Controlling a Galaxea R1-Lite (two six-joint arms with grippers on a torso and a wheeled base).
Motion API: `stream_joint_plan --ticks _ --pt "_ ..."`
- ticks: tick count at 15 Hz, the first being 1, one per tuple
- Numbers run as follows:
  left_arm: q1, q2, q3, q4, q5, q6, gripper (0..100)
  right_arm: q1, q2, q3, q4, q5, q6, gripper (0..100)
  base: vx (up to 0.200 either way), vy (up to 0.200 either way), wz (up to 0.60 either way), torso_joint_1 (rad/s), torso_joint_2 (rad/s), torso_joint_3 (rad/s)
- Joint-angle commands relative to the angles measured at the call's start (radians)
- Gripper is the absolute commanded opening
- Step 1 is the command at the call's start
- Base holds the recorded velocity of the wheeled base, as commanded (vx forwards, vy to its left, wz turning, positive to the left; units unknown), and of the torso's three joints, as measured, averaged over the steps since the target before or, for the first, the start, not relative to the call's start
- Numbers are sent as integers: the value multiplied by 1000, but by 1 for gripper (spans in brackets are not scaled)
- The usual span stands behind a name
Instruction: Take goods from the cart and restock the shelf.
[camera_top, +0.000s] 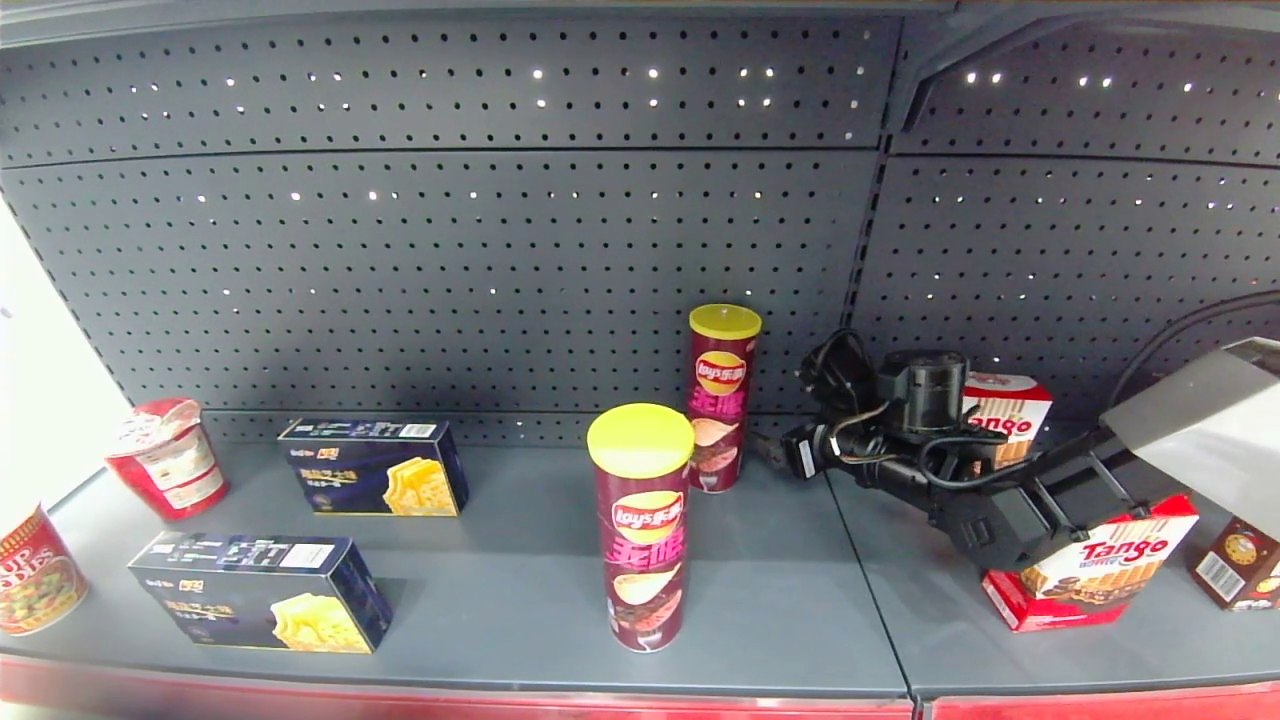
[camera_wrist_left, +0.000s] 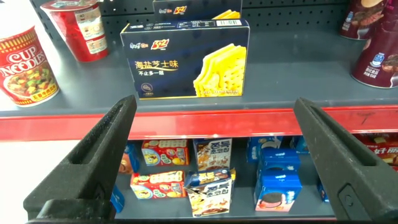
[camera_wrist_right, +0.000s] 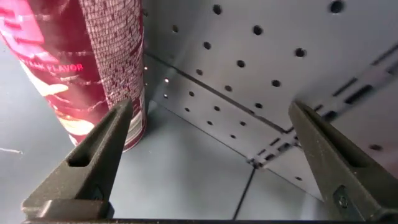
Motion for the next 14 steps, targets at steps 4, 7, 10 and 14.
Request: stream_joint_plan --ticks 4,7,10,14 --pt "0 2 0 0 0 0 100 21 20 -14 -2 1 0 100 0 0 0 0 0 0" --pt "0 0 0 0 0 0 100 25 29 -24 -3 1 0 100 0 0 0 0 0 0" --pt "0 2 0 0 0 0 100 30 32 -26 -8 1 0 100 0 0 0 0 0 0" --pt "0 0 0 0 0 0 100 42 45 -63 -8 1 0 100 0 0 0 0 0 0"
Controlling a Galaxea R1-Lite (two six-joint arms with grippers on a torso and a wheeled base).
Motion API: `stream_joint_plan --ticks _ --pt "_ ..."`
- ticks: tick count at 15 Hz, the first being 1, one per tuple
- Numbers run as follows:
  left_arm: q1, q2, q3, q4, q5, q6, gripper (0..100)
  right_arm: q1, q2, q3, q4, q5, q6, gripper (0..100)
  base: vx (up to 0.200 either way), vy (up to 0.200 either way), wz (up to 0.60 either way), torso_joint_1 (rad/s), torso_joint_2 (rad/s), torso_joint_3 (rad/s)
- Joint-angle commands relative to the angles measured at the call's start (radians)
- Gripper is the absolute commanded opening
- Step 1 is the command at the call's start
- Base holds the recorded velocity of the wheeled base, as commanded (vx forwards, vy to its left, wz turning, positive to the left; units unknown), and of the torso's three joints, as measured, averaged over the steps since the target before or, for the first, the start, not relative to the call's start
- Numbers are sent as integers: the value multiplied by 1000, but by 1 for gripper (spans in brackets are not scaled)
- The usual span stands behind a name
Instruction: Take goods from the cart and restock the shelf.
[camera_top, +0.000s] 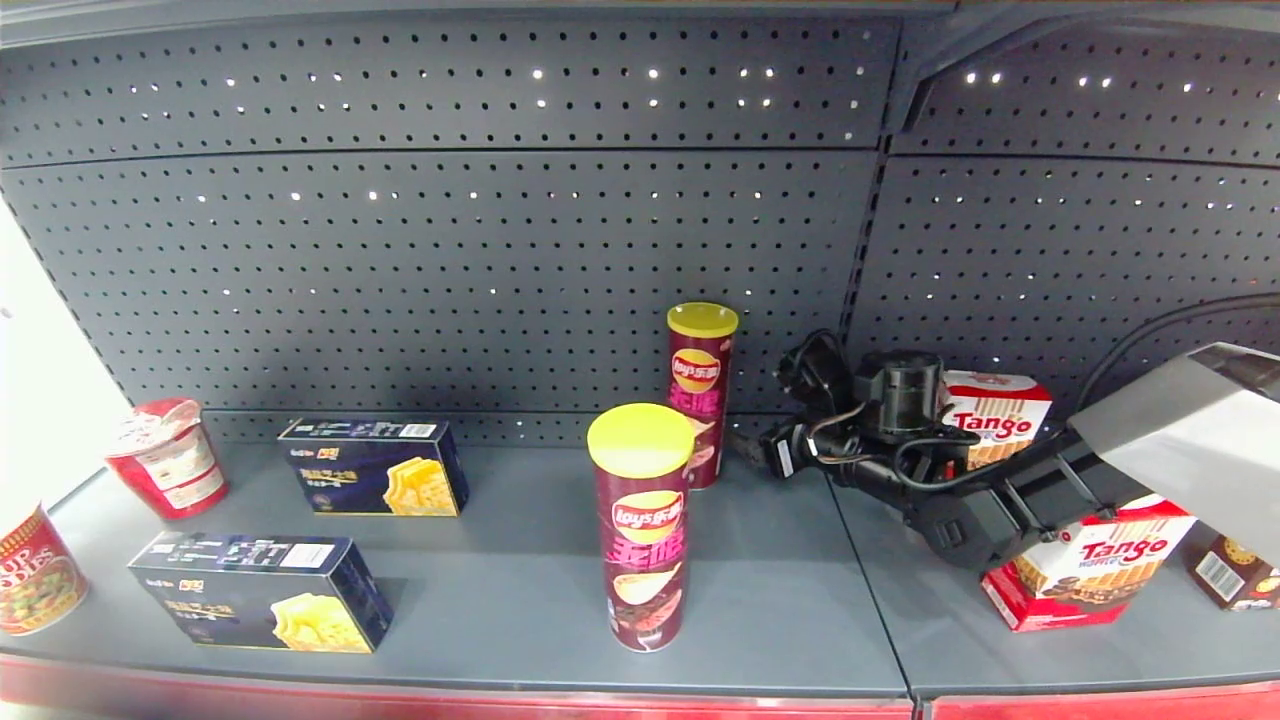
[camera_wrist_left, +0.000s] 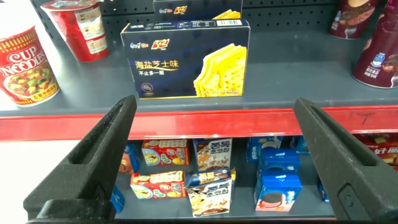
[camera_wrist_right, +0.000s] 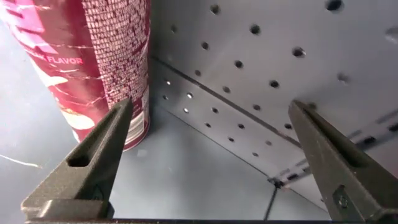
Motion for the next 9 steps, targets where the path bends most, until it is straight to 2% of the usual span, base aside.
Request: stream_joint_plan --ticks 1,6,9 --pt "0 2 0 0 0 0 100 9 8 -14 -1 0 -1 100 0 0 0 0 0 0" --pt "0 2 0 0 0 0 100 25 -1 -6 -4 0 1 100 0 0 0 0 0 0" --pt "0 2 0 0 0 0 100 16 -90 63 -37 2 -10 100 0 0 0 0 0 0"
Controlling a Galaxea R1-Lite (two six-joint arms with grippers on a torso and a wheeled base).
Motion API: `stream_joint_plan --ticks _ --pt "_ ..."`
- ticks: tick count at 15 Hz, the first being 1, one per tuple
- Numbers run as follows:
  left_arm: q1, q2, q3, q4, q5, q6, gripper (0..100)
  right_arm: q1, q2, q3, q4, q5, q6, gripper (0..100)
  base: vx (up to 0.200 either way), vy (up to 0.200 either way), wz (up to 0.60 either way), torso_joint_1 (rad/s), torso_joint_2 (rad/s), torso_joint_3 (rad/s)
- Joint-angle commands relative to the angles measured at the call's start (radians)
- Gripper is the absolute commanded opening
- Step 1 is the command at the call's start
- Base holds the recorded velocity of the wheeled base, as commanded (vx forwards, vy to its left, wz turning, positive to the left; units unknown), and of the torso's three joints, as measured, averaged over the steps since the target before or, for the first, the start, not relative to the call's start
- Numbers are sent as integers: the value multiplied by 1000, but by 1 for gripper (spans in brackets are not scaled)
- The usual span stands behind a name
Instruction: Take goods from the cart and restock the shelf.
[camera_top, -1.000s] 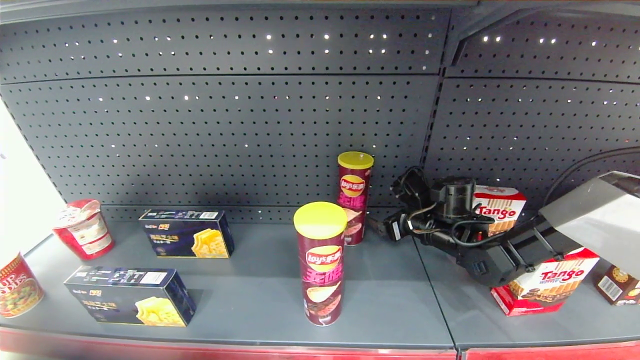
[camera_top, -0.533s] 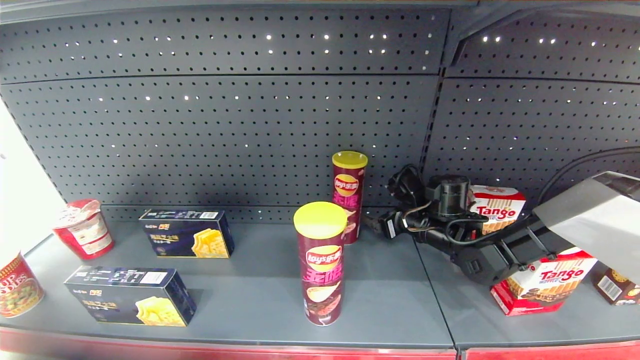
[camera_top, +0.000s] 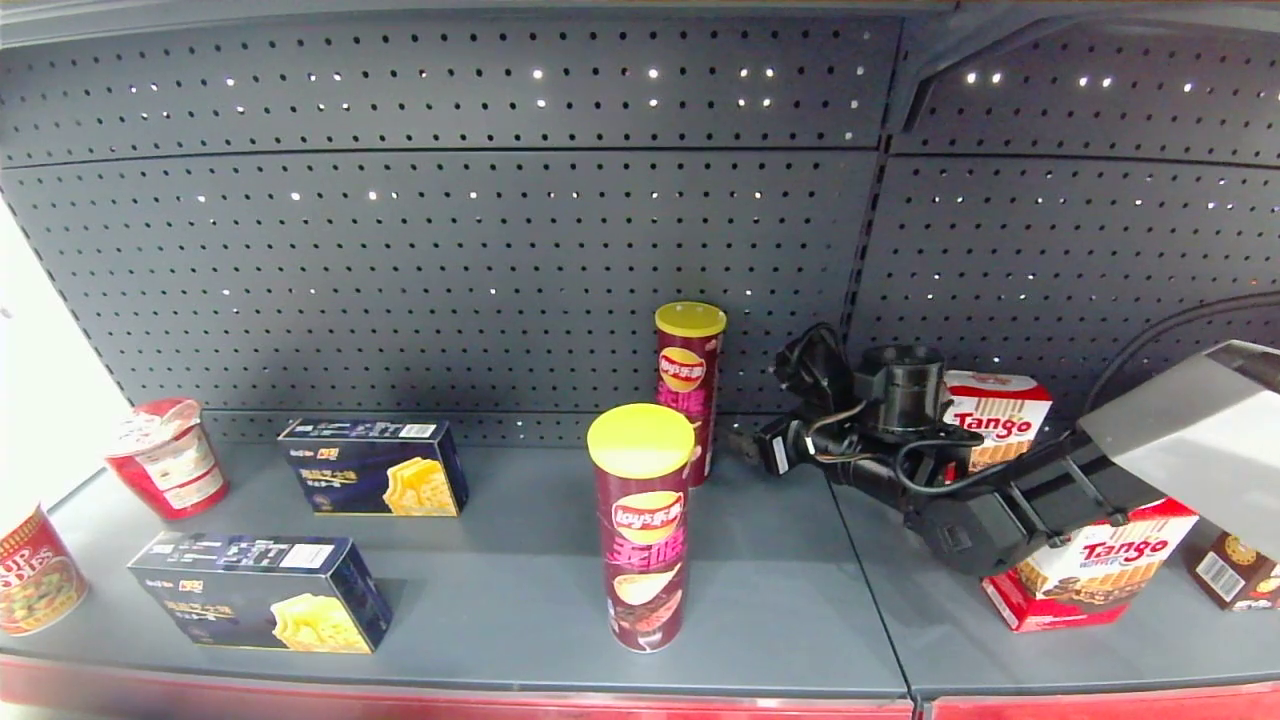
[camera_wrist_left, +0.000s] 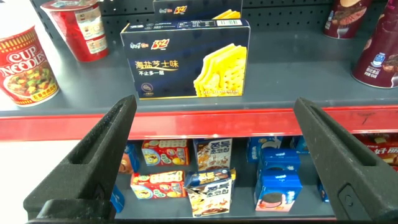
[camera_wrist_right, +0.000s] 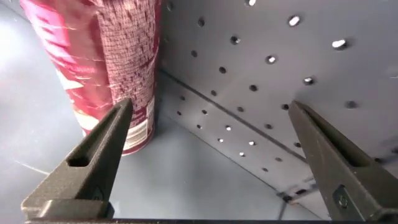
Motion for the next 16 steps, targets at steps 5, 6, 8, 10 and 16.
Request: stream_joint_plan --ticks 5,6,8,10,16 --pt "0 0 0 0 0 0 100 -13 -291 196 10 3 -1 100 0 0 0 0 0 0" --pt "0 0 0 0 0 0 100 -4 -366 244 12 5 0 100 0 0 0 0 0 0" --pt "0 0 0 0 0 0 100 21 -483 326 8 6 0 100 0 0 0 0 0 0" --pt "0 0 0 0 0 0 100 36 -691 452 13 8 -3 100 0 0 0 0 0 0" --pt "0 0 0 0 0 0 100 -186 -1302 768 305 -15 37 100 0 0 0 0 0 0"
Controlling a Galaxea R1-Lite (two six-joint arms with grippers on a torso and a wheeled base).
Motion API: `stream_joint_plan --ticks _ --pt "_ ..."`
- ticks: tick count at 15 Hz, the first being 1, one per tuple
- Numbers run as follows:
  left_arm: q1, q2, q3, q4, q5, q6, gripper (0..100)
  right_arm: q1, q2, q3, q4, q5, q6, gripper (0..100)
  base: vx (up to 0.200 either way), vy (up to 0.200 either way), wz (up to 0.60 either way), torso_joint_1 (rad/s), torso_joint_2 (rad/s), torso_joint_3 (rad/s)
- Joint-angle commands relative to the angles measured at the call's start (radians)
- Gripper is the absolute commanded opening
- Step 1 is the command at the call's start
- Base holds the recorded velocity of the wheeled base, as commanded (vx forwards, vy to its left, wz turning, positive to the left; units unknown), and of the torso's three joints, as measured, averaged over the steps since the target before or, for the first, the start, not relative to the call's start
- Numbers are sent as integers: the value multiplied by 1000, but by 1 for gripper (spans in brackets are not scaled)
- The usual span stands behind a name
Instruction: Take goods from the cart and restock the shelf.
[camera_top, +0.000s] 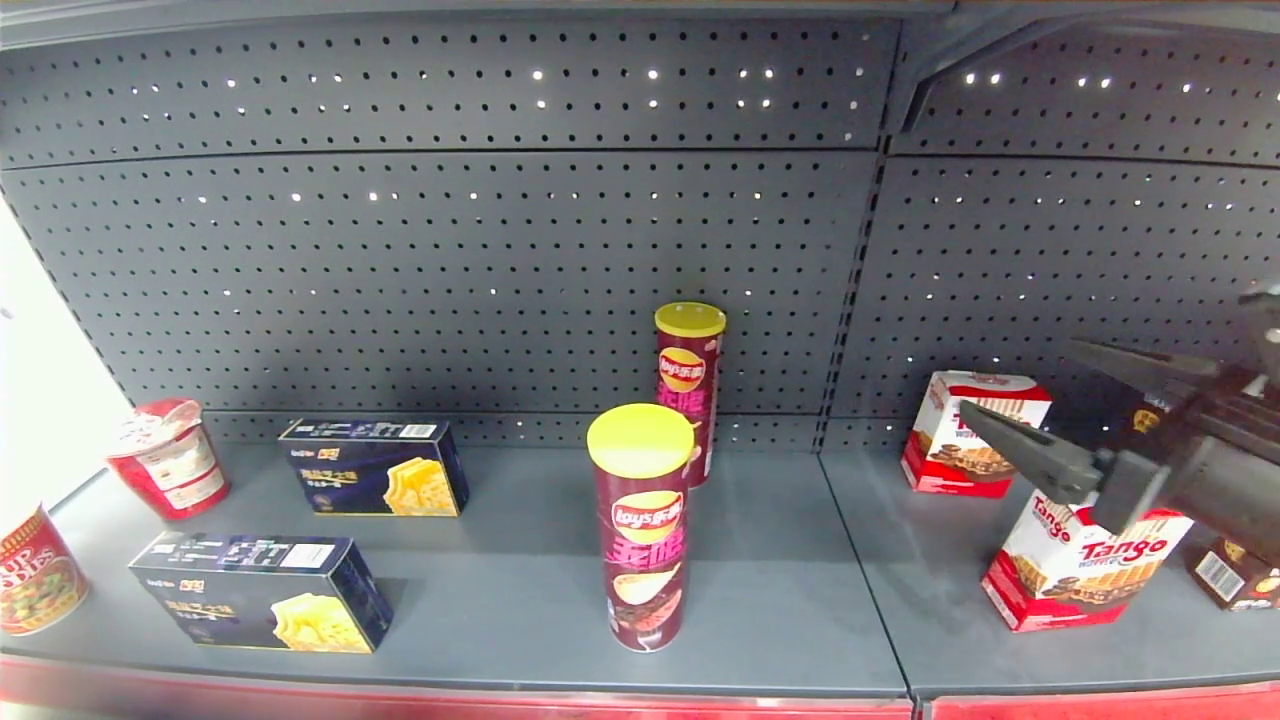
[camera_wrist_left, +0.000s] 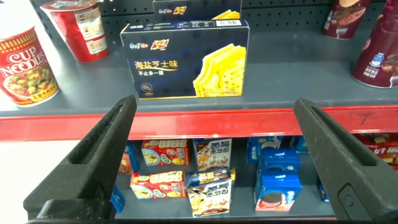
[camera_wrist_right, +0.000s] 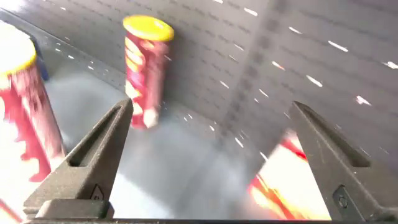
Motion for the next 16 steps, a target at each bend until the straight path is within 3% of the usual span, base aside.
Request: stream_joint_plan --ticks 1,2,4,5,6,9,13,16 --pt "0 0 0 0 0 0 100 -156 -424 191 208 -14 50 100 0 0 0 0 0 0" --pt "0 2 0 0 0 0 100 -262 -578 245 323 -56 85 100 0 0 0 0 0 0" --pt "0 0 0 0 0 0 100 -385 -797 321 475 -100 196 100 0 0 0 0 0 0" --pt "0 0 0 0 0 0 100 -385 -797 321 475 -100 196 100 0 0 0 0 0 0" --pt "0 0 0 0 0 0 100 -420 -935 397 573 -76 208 100 0 0 0 0 0 0" --pt "0 2 0 0 0 0 100 -426 -1099 483 613 -37 210 100 0 0 0 0 0 0" --pt "0 0 0 0 0 0 100 -426 -1185 483 754 -22 222 100 0 0 0 0 0 0" --pt "0 0 0 0 0 0 100 -428 -1185 483 761 -28 228 100 0 0 0 0 0 0"
